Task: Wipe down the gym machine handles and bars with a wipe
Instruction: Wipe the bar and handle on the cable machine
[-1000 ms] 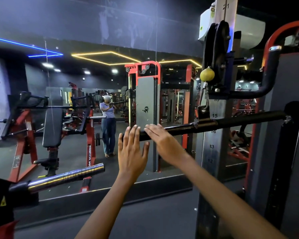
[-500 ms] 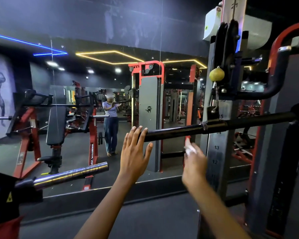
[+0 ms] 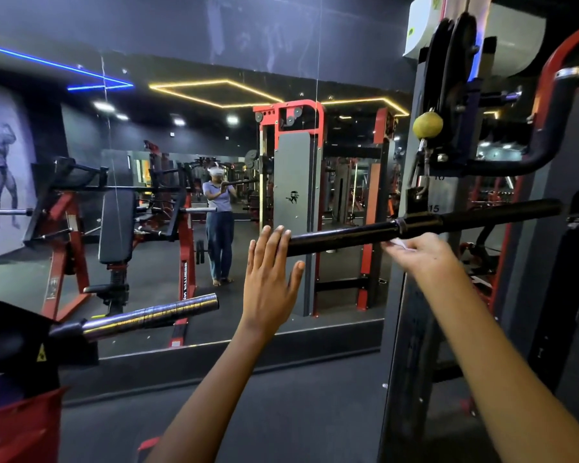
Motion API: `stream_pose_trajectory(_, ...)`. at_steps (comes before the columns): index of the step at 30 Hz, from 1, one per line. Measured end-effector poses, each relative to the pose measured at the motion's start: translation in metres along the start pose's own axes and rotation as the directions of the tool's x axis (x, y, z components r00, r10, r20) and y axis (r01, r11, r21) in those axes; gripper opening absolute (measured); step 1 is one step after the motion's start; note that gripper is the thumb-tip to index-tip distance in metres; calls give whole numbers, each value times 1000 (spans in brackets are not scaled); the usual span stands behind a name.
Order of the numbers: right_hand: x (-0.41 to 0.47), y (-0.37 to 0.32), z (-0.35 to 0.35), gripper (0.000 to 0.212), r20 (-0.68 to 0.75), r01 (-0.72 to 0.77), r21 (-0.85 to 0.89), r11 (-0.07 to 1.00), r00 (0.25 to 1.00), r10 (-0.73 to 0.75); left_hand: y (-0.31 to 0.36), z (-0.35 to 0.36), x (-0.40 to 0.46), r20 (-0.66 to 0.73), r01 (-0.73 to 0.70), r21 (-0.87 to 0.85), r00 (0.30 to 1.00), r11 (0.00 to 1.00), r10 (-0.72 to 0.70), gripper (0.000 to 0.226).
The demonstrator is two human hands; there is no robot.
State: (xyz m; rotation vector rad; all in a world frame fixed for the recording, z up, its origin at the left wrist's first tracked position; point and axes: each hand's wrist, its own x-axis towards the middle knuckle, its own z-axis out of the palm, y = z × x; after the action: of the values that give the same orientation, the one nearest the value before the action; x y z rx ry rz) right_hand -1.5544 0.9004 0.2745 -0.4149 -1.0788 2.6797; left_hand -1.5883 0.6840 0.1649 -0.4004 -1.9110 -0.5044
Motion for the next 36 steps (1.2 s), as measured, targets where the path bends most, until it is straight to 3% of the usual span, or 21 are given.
stream_pose_trajectory(1, -5, 4, 2, 39, 33, -21, 70, 997, 999, 18, 1, 1, -3, 10, -10, 2, 1000, 1000, 10, 57)
stream_pose_trajectory(3, -15, 32, 18, 31, 19, 16, -28, 999, 1000, -15, 3, 3, -8, 24, -9, 7, 1000, 1000, 8, 59)
stream_pose_trajectory(5, -23, 62, 29, 37, 160, -100, -31, 995, 982, 103, 6, 2, -9, 19, 8, 8, 1000, 1000, -8, 59)
stream_pose_trajectory(7, -30, 67, 31, 42, 198, -136, -118, 984, 967, 157, 6, -2, -7, 4, 14, 14, 1000, 1000, -14, 58)
stream_pose_trajectory(13, 0, 19, 12, 37, 41, -5, 188, 982, 999, -3, -3, -18, -2, 3, 13, 92, 1000, 996, -13, 60)
stream_pose_trajectory(16, -25, 53, 32, 22, 154, -115, 4, 993, 982, 113, 4, -19, -1, 14, 37, 154, 999, 987, -40, 62)
stream_pose_trajectory(19, -59, 79, 45, 40, 270, -196, -184, 963, 932, 242, 4, -23, -3, 23, 49, 198, 998, 979, -55, 63)
stream_pose_trajectory(22, -47, 55, 32, 40, 231, -186, -106, 977, 951, 206, 0, -31, -8, 40, 23, 196, 999, 980, -31, 60)
stream_pose_trajectory(25, -23, 32, 17, 29, 104, -86, 200, 976, 992, 66, -3, -35, -15, 75, 11, 171, 997, 985, -25, 59)
stream_pose_trajectory(27, -24, 41, 19, 24, 15, -6, 144, 990, 1000, 4, -2, -33, -17, 99, 20, 161, 994, 987, -36, 60)
stream_pose_trajectory(28, -28, 51, 23, 28, 45, -32, 109, 993, 999, 28, -1, -31, -18, 109, 30, 155, 993, 987, -47, 61)
stream_pose_trajectory(30, -36, 72, 29, 34, 237, -188, 71, 980, 957, 167, 1, -29, -19, 115, 60, 147, 990, 987, -77, 63)
stream_pose_trajectory(32, -47, 80, 26, 34, 378, -212, -132, 968, 893, 246, 0, -27, -17, 108, 87, 146, 989, 985, -104, 63)
stream_pose_trajectory(33, -49, 79, 23, 34, 370, -120, -204, 972, 909, 190, 0, -27, -15, 107, 95, 142, 988, 985, -111, 64)
stream_pose_trajectory(35, -44, 79, 15, 34, 230, 276, -216, 937, 947, -226, 0, -27, -13, 106, 107, 127, 987, 986, -121, 64)
stream_pose_trajectory(36, -40, 80, 13, 36, 156, 529, -322, 785, 847, -508, 1, -27, -13, 106, 111, 119, 987, 987, -124, 64)
